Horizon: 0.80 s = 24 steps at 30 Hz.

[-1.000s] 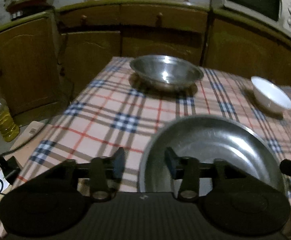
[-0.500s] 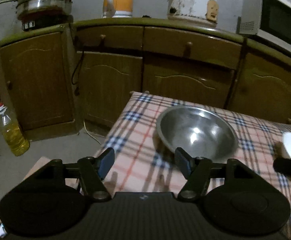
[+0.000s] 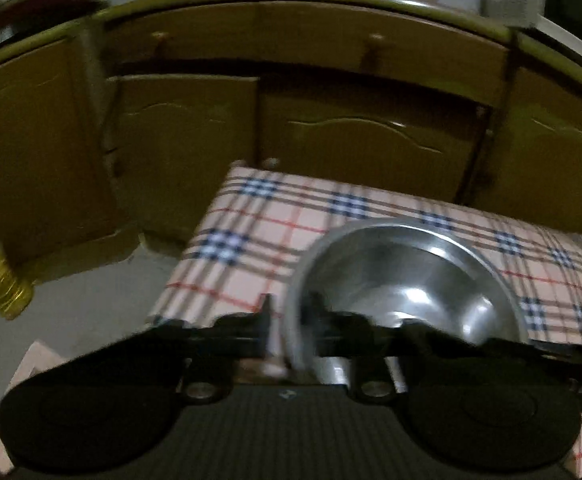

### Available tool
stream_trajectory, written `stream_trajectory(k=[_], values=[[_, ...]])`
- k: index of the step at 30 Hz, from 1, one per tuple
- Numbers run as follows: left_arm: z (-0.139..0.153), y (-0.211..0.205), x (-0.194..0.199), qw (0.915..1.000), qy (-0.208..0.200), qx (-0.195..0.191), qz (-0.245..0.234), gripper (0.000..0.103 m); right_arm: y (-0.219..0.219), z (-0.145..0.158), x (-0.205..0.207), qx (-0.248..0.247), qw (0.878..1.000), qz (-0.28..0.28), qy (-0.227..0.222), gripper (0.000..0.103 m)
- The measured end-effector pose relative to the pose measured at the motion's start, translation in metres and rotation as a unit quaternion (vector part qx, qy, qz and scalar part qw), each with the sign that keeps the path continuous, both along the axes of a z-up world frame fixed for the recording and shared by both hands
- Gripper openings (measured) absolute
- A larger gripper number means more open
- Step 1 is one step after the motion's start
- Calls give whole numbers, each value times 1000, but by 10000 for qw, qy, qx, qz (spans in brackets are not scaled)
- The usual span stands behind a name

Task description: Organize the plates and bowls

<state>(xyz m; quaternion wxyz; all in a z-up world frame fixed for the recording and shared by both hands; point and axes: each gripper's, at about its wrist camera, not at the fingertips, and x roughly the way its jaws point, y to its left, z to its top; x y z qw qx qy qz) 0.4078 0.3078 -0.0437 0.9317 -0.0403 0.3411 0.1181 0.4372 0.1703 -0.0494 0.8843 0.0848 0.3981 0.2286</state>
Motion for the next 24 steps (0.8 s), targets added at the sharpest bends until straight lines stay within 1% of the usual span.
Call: stream_trajectory(k=[1,2,4,6,8,10,12,17,21,24], values=[[-1,-3,1,10000,14,60,-6,16,1,2,-3,-71,9999,2,-80,26],[-3,-4,0,10000,8,22,-11,16,0,3,-5,-84,9999,-3,-137,25],[-3,-2,-7,9997,-12,-230,35,15,-9,4,-8,62,9999,-46,-127,24],[0,-6,-16,9998,-69,-201,-6,15,-15,8,-14,111,9998,-25,-174,24],[5,-13,-23,9998,-90,-168,6,15,-19,16,-23,52,9996,17,-265,24],[14,-19,-34,9997,-152,-205,38,15,-26,26,-34,76,9992,30,-379,24],[23,-24,-40,9996,-204,-209,55,15,-34,35,-43,163,9990,9,-404,24],[49,-46,-65,9995,-295,-73,42,15,-52,62,-73,139,9979,-14,-625,24],[68,-65,-89,9991,-395,-120,36,15,-74,82,-102,188,9968,-52,-776,24],[78,-86,-107,9991,-427,0,-44,16,-93,94,-125,188,9959,-101,-880,24]])
